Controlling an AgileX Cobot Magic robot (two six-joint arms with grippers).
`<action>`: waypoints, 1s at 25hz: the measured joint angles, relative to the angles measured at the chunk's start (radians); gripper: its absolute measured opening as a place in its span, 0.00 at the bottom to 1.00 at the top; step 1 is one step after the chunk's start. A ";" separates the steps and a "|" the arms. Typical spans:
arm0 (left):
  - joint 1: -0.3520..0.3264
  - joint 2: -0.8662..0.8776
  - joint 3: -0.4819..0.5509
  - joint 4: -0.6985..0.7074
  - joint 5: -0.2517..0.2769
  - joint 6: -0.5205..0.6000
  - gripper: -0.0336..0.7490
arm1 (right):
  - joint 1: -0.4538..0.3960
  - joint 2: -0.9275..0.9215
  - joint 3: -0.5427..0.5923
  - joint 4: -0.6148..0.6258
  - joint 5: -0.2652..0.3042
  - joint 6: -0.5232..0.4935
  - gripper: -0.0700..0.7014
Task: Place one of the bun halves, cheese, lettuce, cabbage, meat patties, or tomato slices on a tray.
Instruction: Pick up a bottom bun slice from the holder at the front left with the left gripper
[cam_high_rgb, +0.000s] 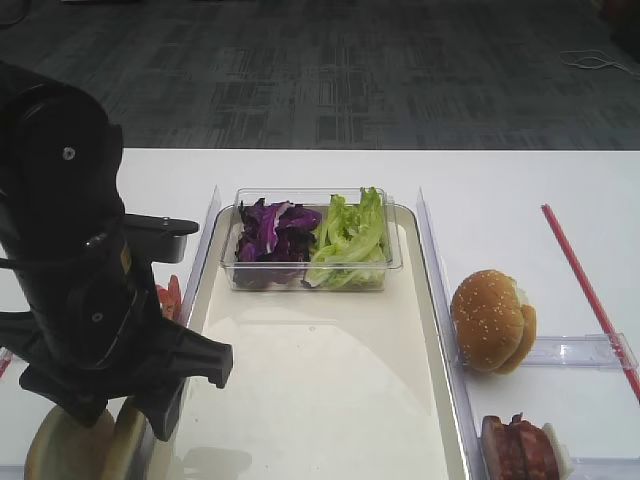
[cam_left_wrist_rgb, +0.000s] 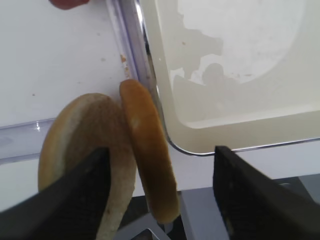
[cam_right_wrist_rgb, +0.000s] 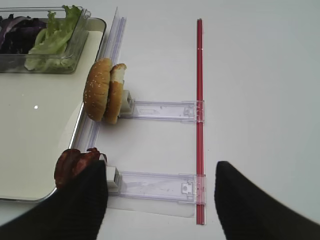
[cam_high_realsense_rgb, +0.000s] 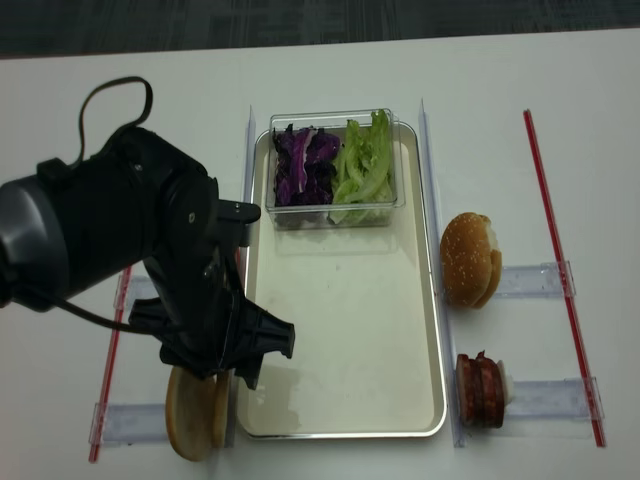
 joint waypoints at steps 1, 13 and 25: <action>0.000 0.000 0.000 0.007 0.003 -0.012 0.62 | 0.000 0.000 0.000 0.000 0.000 0.000 0.70; 0.000 0.000 0.000 0.019 0.015 -0.090 0.41 | 0.000 0.000 0.000 0.000 0.000 0.001 0.70; 0.000 0.000 0.000 0.031 0.019 -0.094 0.25 | 0.000 0.000 0.000 0.000 0.000 0.001 0.70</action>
